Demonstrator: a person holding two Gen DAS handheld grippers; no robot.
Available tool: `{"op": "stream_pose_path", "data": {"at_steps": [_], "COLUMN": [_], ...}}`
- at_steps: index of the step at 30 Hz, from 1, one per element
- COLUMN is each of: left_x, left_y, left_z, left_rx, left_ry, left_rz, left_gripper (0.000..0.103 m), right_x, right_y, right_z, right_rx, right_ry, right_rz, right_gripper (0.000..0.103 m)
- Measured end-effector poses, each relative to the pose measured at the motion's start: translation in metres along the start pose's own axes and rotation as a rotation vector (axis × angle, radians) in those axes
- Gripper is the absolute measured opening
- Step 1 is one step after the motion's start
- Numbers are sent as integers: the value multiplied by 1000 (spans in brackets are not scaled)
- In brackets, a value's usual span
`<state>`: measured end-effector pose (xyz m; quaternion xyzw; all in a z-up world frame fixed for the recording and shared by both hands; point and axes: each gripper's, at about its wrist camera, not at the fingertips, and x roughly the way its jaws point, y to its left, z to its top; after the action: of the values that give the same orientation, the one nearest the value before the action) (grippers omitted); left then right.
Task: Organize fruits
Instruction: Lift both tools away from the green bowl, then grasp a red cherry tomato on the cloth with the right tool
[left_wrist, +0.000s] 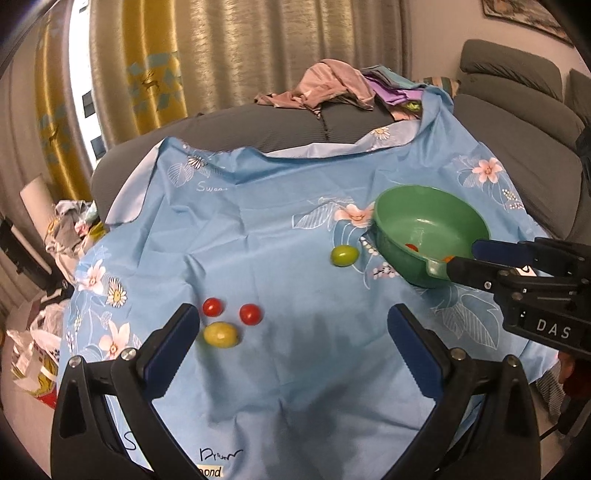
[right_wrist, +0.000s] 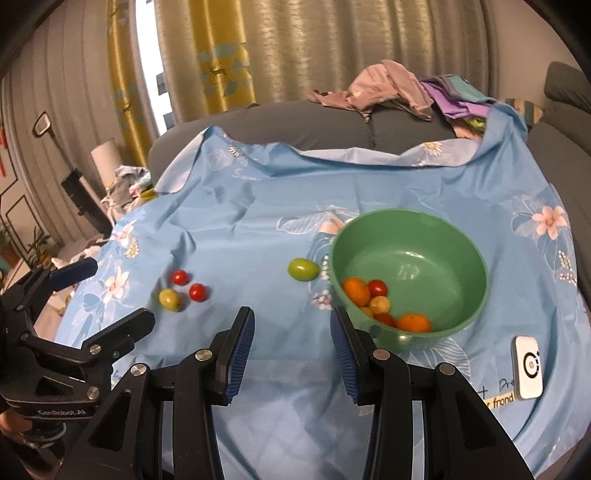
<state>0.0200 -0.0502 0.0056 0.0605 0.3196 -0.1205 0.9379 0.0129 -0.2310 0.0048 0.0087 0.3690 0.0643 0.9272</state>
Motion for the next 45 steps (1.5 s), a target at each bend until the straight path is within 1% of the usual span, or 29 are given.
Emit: {"op": "stream_pose_path", "data": {"at_steps": [3, 9, 12, 15, 21, 24, 26, 29, 33, 35, 38, 43, 45], "left_x": [-1, 2, 5, 12, 28, 37, 44, 51, 61, 64, 68, 75, 77], "left_y": [15, 61, 82, 95, 99, 101, 104, 106, 111, 115, 121, 126, 127], "left_z": [-6, -33, -47, -56, -63, -61, -60, -58, -56, -53, -50, -46, -44], "left_rx": [-38, -118, -174, -214, -230, -234, -240, -243, -231, -228, -228, -218, -215], "left_ry": [11, 56, 85, 117, 149, 154, 160, 166, 179, 179, 172, 176, 178], "left_rz": [-25, 19, 16, 3, -38, -61, -75, -92, -94, -92, -93, -86, -83], "left_gripper": [102, 102, 102, 102, 100, 97, 93, 89, 85, 83, 77, 74, 74], "right_x": [3, 16, 26, 38, 63, 77, 85, 101, 124, 134, 151, 178, 186], "right_y": [8, 15, 19, 23, 34, 43, 50, 59, 70, 76, 87, 98, 100], "right_z": [-1, -3, -6, -9, -15, -17, -17, -14, -7, -4, 3, 11, 14], "right_rx": [-16, -36, -35, -36, -43, -65, -79, -95, -106, -118, -140, -149, -139], "right_ry": [11, 47, 71, 100, 157, 185, 200, 218, 240, 248, 247, 264, 271], "right_rz": [4, 21, 35, 60, 125, 156, 176, 206, 241, 253, 252, 239, 249], "right_gripper": [43, 43, 43, 43, 43, 43, 43, 43, 43, 43, 43, 43, 43]}}
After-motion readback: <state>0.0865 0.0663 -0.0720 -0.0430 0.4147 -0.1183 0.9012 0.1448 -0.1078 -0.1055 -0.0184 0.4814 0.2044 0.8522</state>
